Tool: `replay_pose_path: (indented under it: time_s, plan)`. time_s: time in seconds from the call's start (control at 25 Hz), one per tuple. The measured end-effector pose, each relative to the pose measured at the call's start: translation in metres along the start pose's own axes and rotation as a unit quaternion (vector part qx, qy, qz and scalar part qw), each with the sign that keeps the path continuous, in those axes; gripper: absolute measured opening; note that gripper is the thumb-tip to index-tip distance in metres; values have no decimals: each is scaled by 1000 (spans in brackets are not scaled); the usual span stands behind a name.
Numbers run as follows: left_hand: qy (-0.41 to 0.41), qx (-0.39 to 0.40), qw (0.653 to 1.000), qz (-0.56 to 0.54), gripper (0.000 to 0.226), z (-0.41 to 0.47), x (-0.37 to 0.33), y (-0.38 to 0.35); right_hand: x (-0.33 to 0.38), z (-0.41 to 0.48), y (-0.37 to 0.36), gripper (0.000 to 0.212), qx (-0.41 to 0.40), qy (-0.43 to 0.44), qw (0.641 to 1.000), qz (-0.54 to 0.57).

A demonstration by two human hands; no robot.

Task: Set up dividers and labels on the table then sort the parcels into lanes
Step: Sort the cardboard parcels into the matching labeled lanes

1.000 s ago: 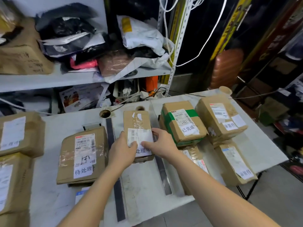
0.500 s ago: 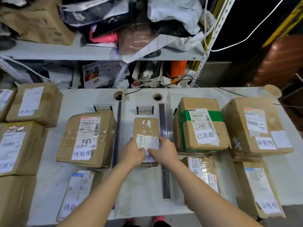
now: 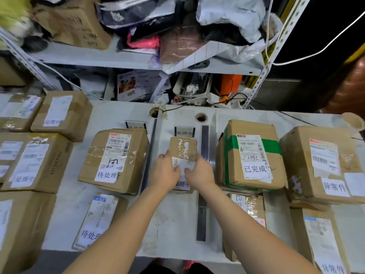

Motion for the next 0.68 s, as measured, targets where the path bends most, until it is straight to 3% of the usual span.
replay_pose_path:
  time_s: [0.12,0.24,0.4,0.68]
  plan:
    - [-77,-113,990,37,44,-8,-10,70,32,0,45,44,-37,135,985,-105]
    - [-78,-151,982,87,49,-12,9,130,67,-7,84,60,-31,227,956,-181]
    - [-23,-143,974,173,57,-27,50,178,115,-27,95,62,-39,273,924,-266]
    - [19,-162,971,177,56,-66,136,231,190,-70,47,60,-48,330,901,-276]
Point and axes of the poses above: each hand's wrist, its own z-axis towards the middle knuckle, its own y-axis out of the back of the hand, x = y × z, the point moved 3 cm from there along z, towards the middle knuckle, and after that the axes turned 2 degrees about -x, right-handed, at the moved point
